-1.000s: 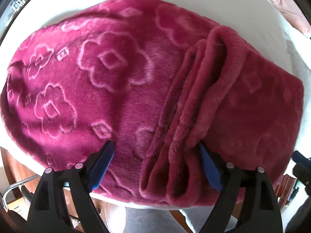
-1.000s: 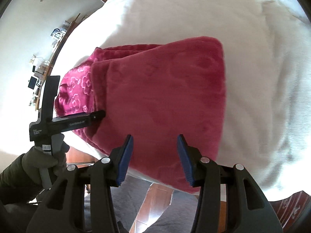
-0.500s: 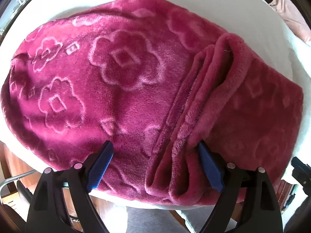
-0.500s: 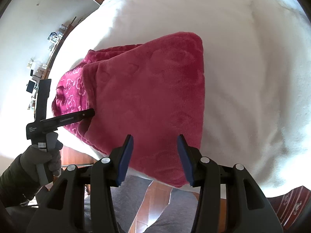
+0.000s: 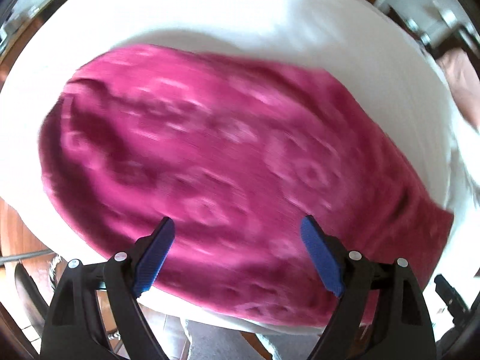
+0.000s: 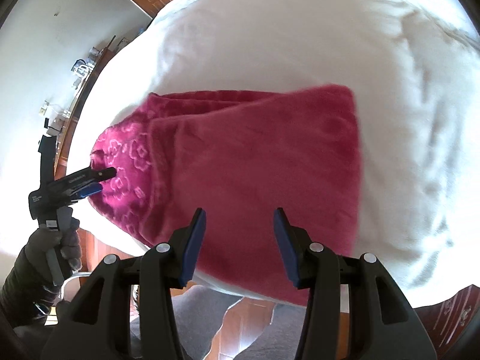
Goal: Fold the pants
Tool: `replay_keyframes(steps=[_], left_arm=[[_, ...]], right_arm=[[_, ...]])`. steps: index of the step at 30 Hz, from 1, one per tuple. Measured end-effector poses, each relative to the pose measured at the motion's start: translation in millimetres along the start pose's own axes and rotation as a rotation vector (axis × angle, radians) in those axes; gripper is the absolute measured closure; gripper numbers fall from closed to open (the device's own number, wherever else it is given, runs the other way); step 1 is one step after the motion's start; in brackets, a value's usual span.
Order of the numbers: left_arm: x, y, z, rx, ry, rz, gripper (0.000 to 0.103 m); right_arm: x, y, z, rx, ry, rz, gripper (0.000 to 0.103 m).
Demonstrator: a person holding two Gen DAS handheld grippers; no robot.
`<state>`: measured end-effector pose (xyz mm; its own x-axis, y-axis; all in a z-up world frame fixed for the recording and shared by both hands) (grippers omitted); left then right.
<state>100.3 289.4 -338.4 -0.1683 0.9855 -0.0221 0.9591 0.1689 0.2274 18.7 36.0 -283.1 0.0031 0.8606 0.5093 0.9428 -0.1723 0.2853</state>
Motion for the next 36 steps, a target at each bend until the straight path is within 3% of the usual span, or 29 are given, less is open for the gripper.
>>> replay_keyframes(steps=[12,17,21,28,36], left_arm=[[220.7,49.3,16.3,-0.009,0.03,-0.308,0.018],[273.8,62.5,35.7,0.001,0.001,-0.4,0.018],[267.4,71.0,63.4,0.039,-0.068,-0.438,0.018],[265.5,71.8,109.5,0.094,-0.262,-0.505,0.017],[262.4,75.1,112.6,0.08,-0.345,-0.511,0.014]], right_arm=[[93.9,19.5,61.8,0.019,-0.015,-0.049,0.055],[116.4,21.8,79.7,0.033,-0.039,-0.048,0.055],[127.3,22.3,89.2,0.048,-0.07,-0.05,0.055],[131.1,21.6,89.7,0.063,-0.137,-0.038,0.055],[137.3,20.6,93.4,0.076,-0.165,-0.033,0.055]])
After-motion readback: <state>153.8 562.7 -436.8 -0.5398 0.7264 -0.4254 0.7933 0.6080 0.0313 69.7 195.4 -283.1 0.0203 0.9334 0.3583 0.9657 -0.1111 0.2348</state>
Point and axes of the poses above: each gripper's, at about its wrist camera, not at the fingertips, and z roughly the way its jaws point, x to its left, y to its top, the point moved 7 cm from there along z, roughly the way its jaws point, and after that the axes turned 8 degrees about y, right-handed, at the moved point
